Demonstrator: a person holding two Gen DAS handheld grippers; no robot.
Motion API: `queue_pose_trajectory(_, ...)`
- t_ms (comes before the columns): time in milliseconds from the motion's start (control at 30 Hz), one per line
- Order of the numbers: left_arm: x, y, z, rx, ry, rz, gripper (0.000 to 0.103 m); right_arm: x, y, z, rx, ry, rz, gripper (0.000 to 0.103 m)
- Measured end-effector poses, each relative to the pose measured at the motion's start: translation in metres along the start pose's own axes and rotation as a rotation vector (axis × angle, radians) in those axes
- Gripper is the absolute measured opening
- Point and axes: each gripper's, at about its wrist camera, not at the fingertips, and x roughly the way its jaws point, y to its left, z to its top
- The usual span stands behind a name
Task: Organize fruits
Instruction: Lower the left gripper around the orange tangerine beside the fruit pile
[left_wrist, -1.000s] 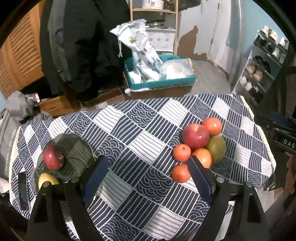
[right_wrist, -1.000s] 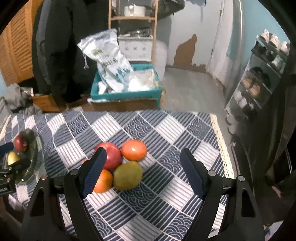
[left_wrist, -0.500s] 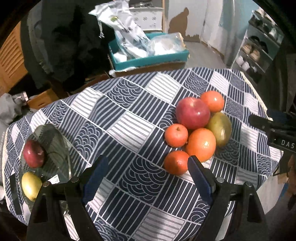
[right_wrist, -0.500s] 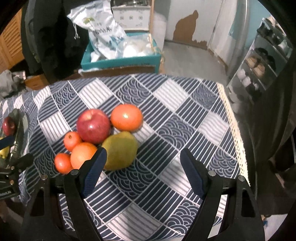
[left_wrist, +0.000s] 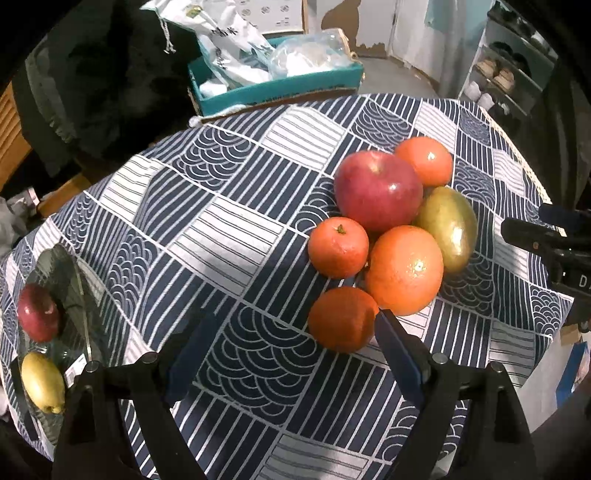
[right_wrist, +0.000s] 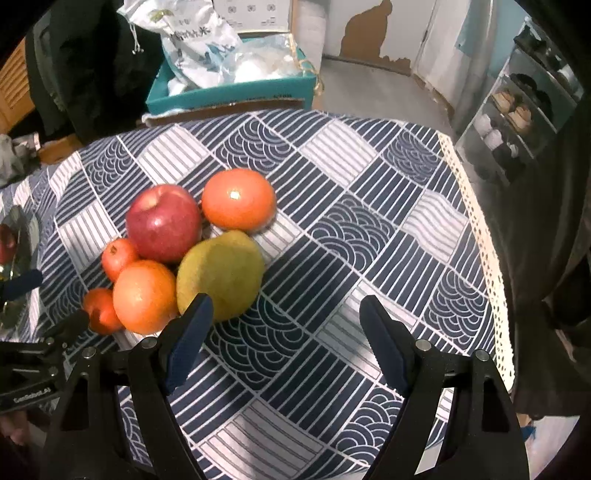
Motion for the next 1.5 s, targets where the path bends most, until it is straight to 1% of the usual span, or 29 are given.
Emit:
queue_pose_trajectory(167, 0.012, -0.004, 0.001, -0.010, 0.033, -0.041, 0.089, 0.005, -0.003, -0.002, 0.005, 0.011, 0.000, 0.082)
queue_pose_trajectory(300, 0.020, -0.006, 0.002, -0.014, 0.047, -0.054, 0.088, 0.008, -0.005, -0.002, 0.012, 0.015, 0.005, 0.082)
queue_pose_trajectory(467, 0.029, -0.006, 0.001, -0.015, 0.074, -0.086, 0.079, 0.011, -0.008, -0.002, 0.019, 0.020, 0.011, 0.082)
queue_pose_trajectory(667, 0.035, -0.009, -0.001, -0.012, 0.089, -0.143, 0.061, 0.014, -0.005, 0.001, 0.025, 0.016, 0.029, 0.082)
queue_pose_trajectory(733, 0.035, -0.010, -0.001, -0.012, 0.088, -0.174, 0.049, 0.015, -0.002, 0.003, 0.019, 0.015, 0.039, 0.082)
queue_pose_trajectory(867, 0.033, -0.014, -0.002, 0.007, 0.080, -0.172, 0.048, 0.019, 0.005, 0.007, 0.020, 0.019, 0.076, 0.082)
queue_pose_trajectory(967, 0.033, -0.014, -0.002, 0.011, 0.080, -0.173, 0.047, 0.027, 0.008, 0.011, 0.039, 0.038, 0.133, 0.082)
queue_pose_trajectory(1033, 0.032, -0.012, -0.003, 0.016, 0.076, -0.154, 0.047, 0.034, 0.012, 0.014, 0.042, 0.053, 0.159, 0.082)
queue_pose_trajectory(1333, 0.025, 0.017, -0.001, -0.033, 0.058, -0.108, 0.047, 0.057, 0.025, 0.022, 0.048, 0.081, 0.160, 0.082)
queue_pose_trajectory(1500, 0.026, 0.029, 0.001, -0.071, 0.060, -0.103, 0.047, 0.066, 0.025, 0.024, 0.066, 0.102, 0.168, 0.082)
